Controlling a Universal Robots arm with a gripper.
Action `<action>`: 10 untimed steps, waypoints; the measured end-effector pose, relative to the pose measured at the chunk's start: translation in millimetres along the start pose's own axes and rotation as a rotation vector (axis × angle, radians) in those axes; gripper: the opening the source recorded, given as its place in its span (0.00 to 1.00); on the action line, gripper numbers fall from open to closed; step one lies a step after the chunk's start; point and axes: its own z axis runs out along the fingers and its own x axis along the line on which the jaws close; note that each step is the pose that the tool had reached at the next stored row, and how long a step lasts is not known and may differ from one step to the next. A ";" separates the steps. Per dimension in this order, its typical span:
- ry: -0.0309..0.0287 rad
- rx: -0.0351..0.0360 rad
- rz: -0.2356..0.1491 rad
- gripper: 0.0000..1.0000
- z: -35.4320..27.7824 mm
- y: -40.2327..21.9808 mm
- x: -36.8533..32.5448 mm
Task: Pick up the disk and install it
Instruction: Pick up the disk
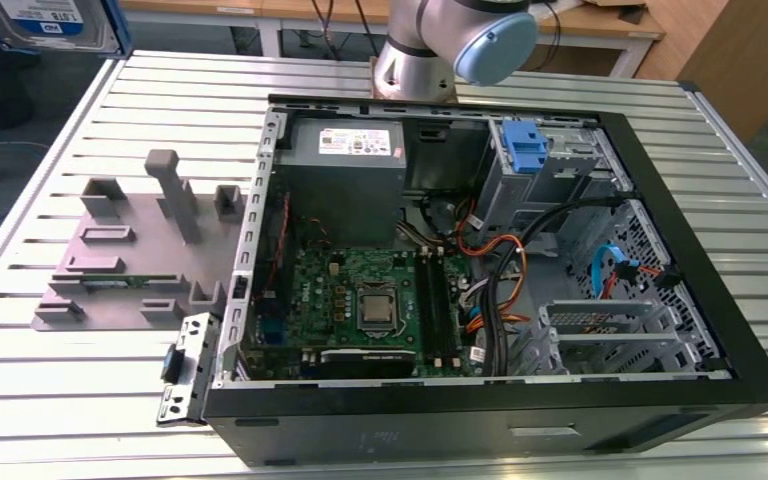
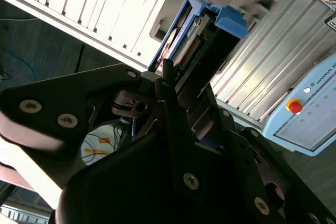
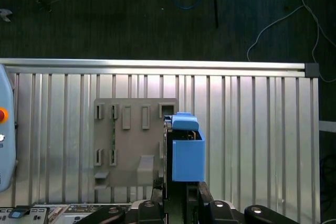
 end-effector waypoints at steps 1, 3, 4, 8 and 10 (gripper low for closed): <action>0.0001 -0.0001 0.000 0.35 0.0 -0.2 0.0; 0.0001 -0.0001 0.000 0.35 -0.1 -1.5 0.0; 0.0000 -0.0001 0.000 0.35 0.0 -2.3 0.0; 0.0000 0.0000 0.000 0.35 -0.1 -6.9 -0.1; 0.0000 0.0000 0.000 0.35 -0.1 -8.5 -0.1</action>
